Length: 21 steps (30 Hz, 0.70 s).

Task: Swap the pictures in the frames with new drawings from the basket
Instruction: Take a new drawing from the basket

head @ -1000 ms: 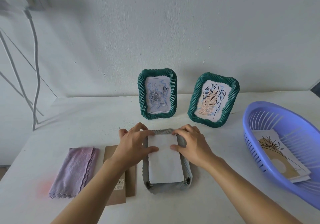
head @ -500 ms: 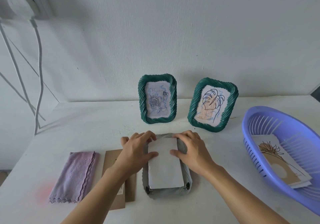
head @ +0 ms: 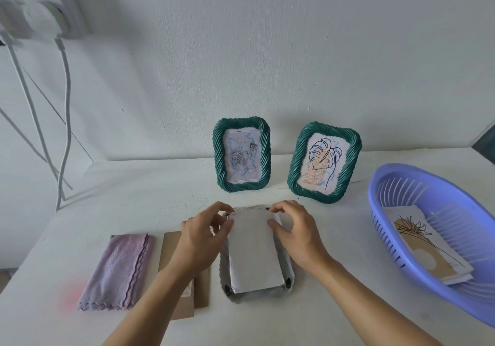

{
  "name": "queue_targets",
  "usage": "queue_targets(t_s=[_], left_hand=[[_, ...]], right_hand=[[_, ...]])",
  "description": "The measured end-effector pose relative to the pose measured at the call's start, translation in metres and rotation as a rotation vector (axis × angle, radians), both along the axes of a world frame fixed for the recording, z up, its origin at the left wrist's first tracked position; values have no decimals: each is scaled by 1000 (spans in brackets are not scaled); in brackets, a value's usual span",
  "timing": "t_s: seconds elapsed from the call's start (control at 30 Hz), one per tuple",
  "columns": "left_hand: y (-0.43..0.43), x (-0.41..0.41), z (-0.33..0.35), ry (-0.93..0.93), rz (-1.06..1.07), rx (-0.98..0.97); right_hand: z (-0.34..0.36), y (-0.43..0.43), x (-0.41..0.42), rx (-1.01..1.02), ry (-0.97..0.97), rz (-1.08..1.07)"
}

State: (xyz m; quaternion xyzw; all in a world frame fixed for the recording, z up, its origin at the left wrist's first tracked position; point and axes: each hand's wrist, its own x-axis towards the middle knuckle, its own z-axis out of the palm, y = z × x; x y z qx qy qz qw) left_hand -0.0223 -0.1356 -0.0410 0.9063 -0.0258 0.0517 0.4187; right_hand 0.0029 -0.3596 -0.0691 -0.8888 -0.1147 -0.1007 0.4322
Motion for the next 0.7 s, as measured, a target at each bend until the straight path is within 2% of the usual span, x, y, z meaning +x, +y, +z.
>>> queue_targets(t_s=[0.13, 0.3, 0.7], left_hand=[[-6, -9, 12, -16, -24, -153], [-10, -22, 13, 36, -87, -331], [-27, -14, 26, -7, -60, -280]], right_hand=[[19, -2, -8, 186, 94, 8], [29, -5, -12, 346, 123, -32], [64, -31, -18, 267, 58, -5]])
